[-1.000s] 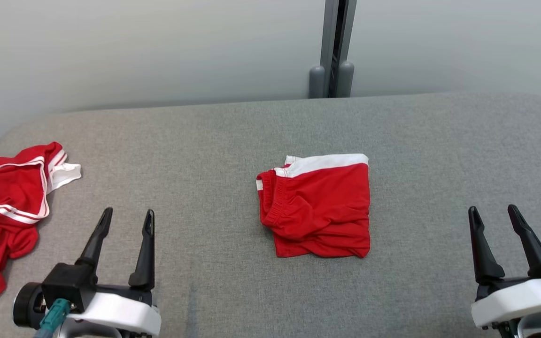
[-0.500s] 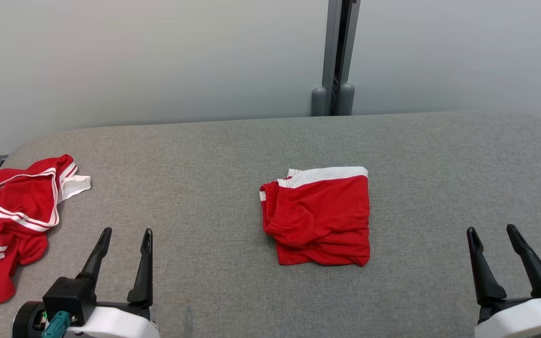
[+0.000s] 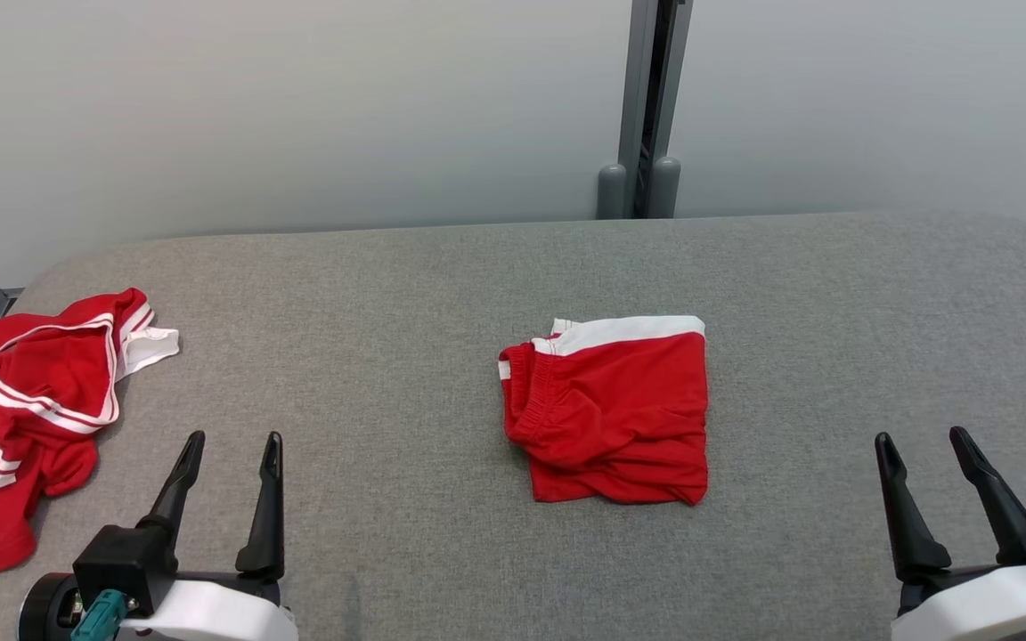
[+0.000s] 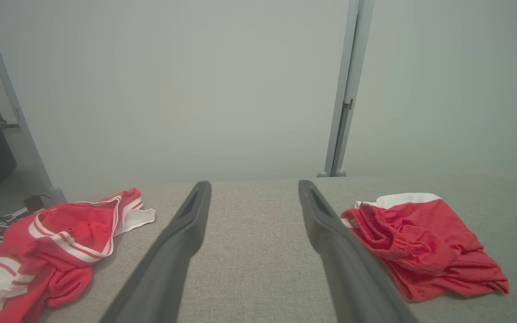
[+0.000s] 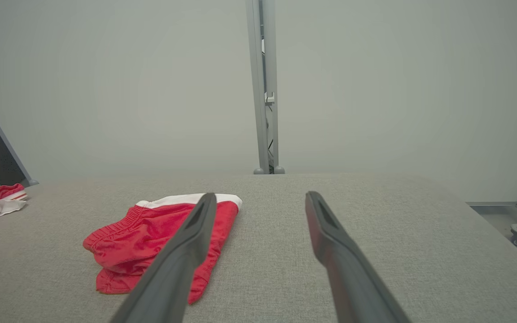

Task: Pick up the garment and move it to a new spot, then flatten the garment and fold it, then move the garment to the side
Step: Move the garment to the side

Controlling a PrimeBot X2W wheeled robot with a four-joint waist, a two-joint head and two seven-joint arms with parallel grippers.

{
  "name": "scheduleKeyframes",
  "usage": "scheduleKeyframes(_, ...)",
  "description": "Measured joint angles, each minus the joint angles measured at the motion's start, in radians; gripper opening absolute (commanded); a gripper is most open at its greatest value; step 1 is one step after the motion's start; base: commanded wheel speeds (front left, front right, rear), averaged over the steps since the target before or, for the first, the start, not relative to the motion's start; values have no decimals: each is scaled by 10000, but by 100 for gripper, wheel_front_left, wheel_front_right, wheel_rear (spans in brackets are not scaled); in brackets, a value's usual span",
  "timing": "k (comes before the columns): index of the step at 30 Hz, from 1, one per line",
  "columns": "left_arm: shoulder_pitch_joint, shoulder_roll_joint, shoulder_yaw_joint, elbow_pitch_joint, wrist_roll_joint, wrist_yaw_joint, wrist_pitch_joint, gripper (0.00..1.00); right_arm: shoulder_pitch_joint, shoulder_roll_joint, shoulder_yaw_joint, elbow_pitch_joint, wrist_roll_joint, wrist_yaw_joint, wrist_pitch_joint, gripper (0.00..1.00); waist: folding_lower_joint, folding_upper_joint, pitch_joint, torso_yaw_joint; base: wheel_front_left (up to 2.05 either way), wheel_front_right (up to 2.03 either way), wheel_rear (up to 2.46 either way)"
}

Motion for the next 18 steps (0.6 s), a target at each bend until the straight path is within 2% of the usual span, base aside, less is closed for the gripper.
scheduleKeyframes(8,-29,31,-15,-8,0,2,-13,100,-29,8,12,92,17,0,-6,100,0,0,104,91,0,0,0)
scheduleKeyframes(13,-340,111,-71,-142,128,4,15,100,-532,0,4,554,56,0,77,100,0,0,512,265,0,0,0)
scheduleKeyframes(18,-1011,113,-13,-257,238,-86,-48,100,-1898,-215,316,2029,303,0,77,100,0,0,1428,554,0,0,0)
